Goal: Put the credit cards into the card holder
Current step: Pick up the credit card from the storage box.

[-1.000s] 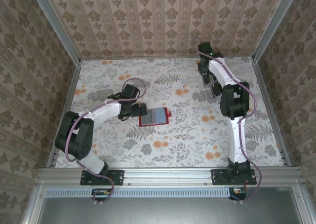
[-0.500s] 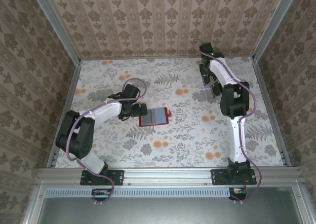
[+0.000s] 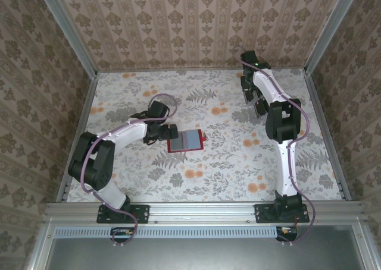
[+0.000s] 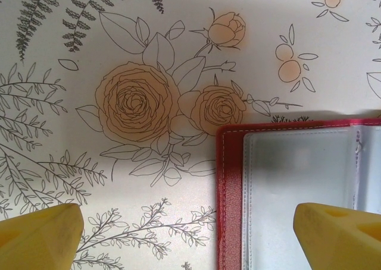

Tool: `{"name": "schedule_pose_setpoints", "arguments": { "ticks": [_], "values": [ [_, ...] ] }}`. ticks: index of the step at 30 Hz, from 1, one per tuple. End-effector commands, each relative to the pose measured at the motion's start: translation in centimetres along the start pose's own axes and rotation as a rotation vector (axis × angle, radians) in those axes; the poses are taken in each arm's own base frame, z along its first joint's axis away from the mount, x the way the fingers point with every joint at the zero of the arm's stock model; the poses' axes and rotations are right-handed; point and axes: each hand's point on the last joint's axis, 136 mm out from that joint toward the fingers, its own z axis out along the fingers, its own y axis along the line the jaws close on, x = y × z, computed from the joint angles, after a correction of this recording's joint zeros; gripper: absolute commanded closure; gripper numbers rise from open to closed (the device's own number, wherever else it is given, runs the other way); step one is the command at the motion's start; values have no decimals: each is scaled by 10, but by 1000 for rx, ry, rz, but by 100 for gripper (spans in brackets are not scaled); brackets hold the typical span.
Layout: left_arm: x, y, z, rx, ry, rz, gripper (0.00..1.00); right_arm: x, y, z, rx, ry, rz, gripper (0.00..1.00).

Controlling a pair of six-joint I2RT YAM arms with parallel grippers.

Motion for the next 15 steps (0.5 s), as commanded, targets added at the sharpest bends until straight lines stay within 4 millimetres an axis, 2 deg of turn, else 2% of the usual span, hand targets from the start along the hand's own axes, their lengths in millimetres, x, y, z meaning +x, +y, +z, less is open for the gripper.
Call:
{"name": "schedule_pose_setpoints", "arguments": {
  "ticks": [1,7,10,15],
  "values": [
    [-6,-4,-2,3,-9,16,0,1,-5,0,20,15,-19,91],
    [-6,-4,-3,5,-10,18,0,-1,-5,-2,10,11,-26,99],
    [-7,-4,-3,6,-13,19,0,-5,-5,-8,3,3,-32,100],
    [-8,-5,-5,9,-16,20,0,-17,-7,-31,-28,-42,-12,100]
  ]
}}
